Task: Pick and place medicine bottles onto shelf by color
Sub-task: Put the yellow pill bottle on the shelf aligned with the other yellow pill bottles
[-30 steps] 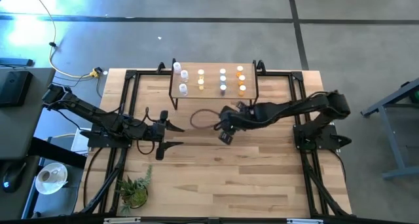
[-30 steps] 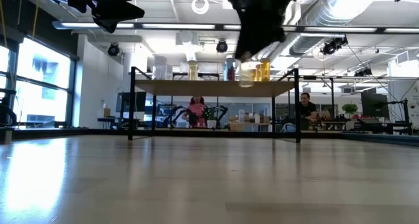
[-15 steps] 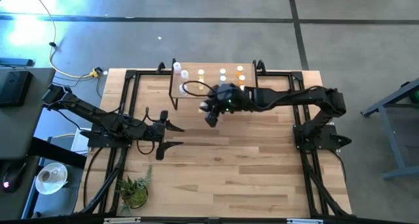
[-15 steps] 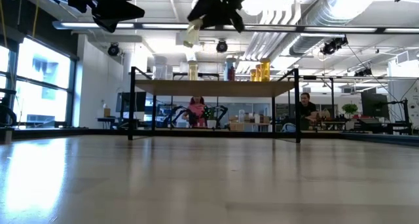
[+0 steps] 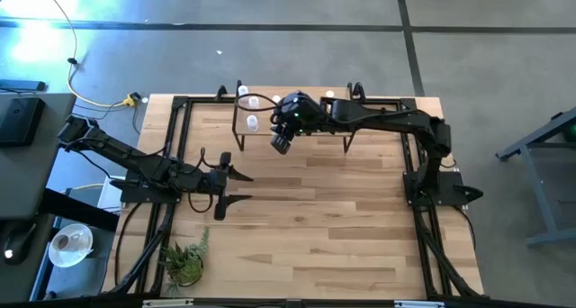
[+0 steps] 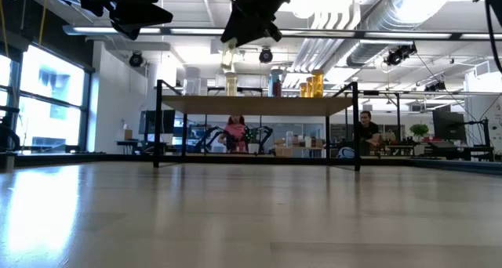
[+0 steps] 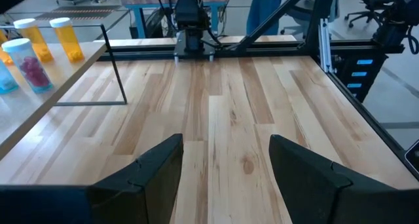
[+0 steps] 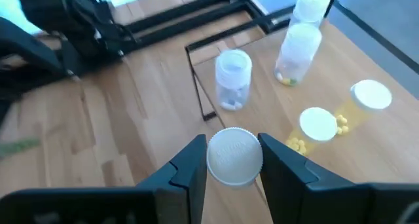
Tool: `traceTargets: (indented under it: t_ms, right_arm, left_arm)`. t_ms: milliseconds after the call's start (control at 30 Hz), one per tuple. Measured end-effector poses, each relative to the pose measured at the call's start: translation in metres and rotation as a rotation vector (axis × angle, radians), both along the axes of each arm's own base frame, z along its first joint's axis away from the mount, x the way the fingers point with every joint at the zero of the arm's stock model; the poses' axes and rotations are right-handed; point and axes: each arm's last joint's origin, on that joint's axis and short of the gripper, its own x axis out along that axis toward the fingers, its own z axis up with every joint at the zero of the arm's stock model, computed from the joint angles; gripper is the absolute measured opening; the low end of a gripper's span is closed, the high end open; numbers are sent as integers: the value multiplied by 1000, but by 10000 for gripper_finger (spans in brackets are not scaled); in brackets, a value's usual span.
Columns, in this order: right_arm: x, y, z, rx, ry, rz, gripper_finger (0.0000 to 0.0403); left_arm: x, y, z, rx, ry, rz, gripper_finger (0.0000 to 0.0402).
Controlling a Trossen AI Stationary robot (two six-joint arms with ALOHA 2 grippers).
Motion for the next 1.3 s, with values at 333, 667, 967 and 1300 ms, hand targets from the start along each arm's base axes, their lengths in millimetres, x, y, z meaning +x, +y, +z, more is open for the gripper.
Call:
traceTargets:
  t_ms: [333,667,967,1300]
  right_arm:
    - [17,-7,-14,-32,97,33,108]
    - [17,-21,-22,-62,134,-11,108]
    - [22,-24,-31,-67,155,-8,108]
    - [21,-36,-35,-59,162,-36,108]
  left_arm:
    - [0,0,0,1,4,0,216]
    - [0,0,0,1,4,0,216]
    - [0,0,0,-9,2,3,216]
    - [0,0,0,-9,1,3,216]
